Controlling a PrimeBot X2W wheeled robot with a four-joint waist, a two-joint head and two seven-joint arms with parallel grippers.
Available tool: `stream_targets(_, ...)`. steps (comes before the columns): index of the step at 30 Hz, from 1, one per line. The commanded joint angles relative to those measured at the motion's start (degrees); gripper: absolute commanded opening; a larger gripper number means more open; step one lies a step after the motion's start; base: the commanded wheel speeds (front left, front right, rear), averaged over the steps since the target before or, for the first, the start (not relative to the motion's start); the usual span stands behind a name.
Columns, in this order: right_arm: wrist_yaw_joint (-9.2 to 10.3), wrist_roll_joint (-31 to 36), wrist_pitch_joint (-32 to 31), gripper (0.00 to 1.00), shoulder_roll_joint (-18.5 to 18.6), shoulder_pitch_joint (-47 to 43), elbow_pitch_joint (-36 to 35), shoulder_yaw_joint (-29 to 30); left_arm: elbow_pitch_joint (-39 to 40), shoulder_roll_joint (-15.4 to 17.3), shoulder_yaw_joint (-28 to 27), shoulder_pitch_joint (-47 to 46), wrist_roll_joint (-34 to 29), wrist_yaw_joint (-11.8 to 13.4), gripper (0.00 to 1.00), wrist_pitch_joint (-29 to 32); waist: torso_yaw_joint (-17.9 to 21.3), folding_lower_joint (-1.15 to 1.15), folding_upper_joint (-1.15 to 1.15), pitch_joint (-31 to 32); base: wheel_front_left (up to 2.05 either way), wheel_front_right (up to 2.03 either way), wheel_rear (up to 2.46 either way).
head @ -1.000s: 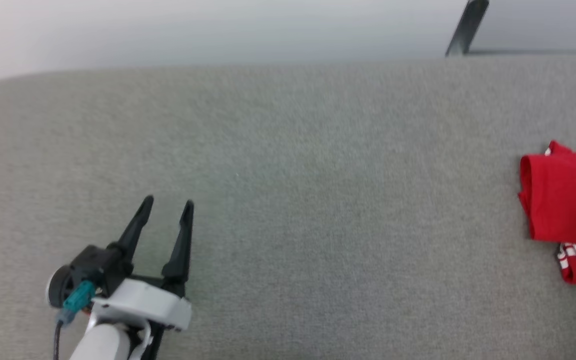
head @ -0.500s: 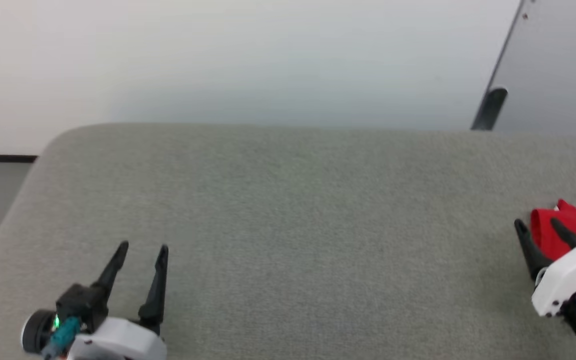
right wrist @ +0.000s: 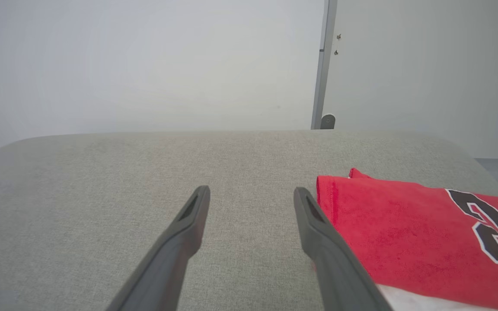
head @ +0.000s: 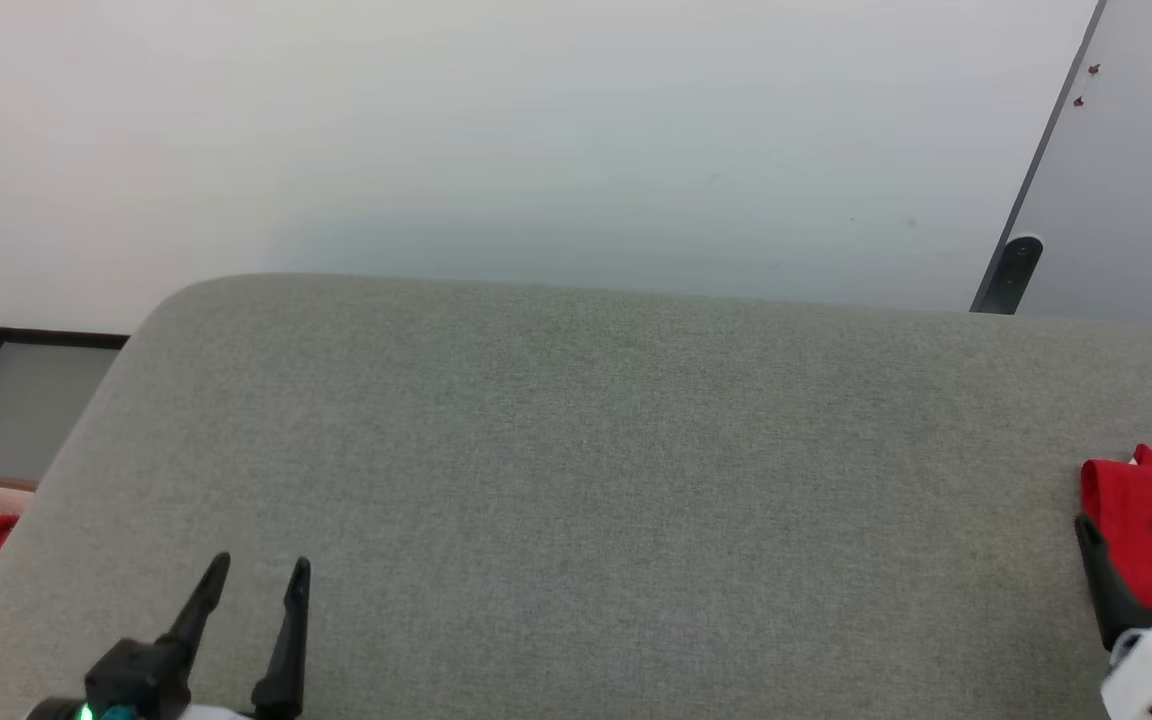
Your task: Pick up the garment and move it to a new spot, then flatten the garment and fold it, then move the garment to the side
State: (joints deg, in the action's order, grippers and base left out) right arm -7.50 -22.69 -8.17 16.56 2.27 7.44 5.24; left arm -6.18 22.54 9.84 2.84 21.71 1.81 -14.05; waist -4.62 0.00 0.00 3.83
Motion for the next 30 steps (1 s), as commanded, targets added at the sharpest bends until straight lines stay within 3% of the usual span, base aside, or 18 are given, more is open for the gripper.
stream_targets(1,0.03,0.91,-0.67,1.0,-0.94,-2.13,-2.15,1.59,1.1,-0.01,-0.4,1.46,1.14,0.15,1.0,0.25,0.03,0.0,0.0,0.01,0.0,0.0,0.0)
stream_targets(12,0.03,1.91,-3.76,1.0,-4.14,-7.83,-9.41,5.96,5.4,-0.04,-1.15,4.33,3.82,0.5,1.0,2.14,0.18,0.0,0.0,-0.58,0.0,0.0,0.0)
stream_targets(30,0.03,2.02,-4.67,1.0,-5.24,-8.26,-11.71,6.28,7.54,0.2,-0.67,4.82,5.03,0.98,1.0,2.99,0.19,0.0,0.0,-1.13,0.0,0.0,0.0)
